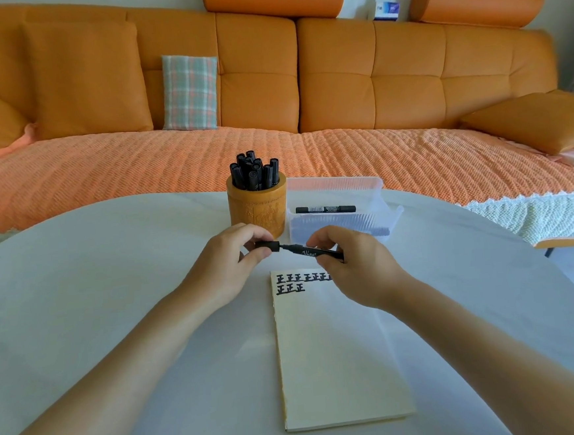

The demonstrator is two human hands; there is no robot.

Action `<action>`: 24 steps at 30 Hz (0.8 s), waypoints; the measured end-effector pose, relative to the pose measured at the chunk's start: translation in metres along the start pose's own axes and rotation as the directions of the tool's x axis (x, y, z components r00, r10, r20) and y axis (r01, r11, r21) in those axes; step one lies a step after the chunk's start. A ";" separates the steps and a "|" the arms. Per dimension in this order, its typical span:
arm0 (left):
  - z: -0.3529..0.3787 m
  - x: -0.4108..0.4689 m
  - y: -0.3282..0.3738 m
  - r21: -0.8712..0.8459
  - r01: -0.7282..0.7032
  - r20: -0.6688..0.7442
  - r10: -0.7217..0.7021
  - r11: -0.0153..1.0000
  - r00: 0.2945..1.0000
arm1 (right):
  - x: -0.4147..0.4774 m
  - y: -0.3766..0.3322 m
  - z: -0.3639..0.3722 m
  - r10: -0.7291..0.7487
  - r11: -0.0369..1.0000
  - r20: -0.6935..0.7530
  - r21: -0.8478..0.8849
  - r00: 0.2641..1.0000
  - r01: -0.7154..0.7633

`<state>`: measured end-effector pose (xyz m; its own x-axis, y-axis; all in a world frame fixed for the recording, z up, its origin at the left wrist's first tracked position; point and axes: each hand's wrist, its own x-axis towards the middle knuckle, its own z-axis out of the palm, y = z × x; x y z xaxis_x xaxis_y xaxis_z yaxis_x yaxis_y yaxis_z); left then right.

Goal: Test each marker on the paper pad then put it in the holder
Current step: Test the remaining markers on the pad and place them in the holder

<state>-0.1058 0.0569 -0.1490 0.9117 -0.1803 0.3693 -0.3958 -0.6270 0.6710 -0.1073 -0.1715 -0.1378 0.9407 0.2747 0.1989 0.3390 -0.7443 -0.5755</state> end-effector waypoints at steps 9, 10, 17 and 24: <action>0.001 0.000 0.005 -0.012 0.015 0.153 -0.013 1.000 0.988 | 0.000 0.001 0.001 -0.121 0.990 0.009 -0.069 0.993 0.122; 0.000 0.000 0.006 -0.008 0.030 0.169 -0.028 1.000 0.985 | 0.001 0.001 0.000 -0.133 0.988 0.001 -0.081 0.991 0.133; -0.001 0.002 0.005 -0.068 -0.006 0.181 0.018 0.998 0.983 | -0.001 0.000 0.006 -0.207 0.974 0.021 -0.090 0.978 0.208; -0.003 0.007 0.011 -0.050 -0.077 0.196 0.086 0.996 0.977 | 0.005 -0.002 0.007 -0.029 0.972 0.184 0.234 0.983 -0.015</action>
<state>-0.1037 0.0506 -0.1373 0.8783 -0.3787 0.2919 -0.4701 -0.5724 0.6718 -0.1035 -0.1648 -0.1416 0.9126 0.4035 0.0665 0.3132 -0.5849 -0.7482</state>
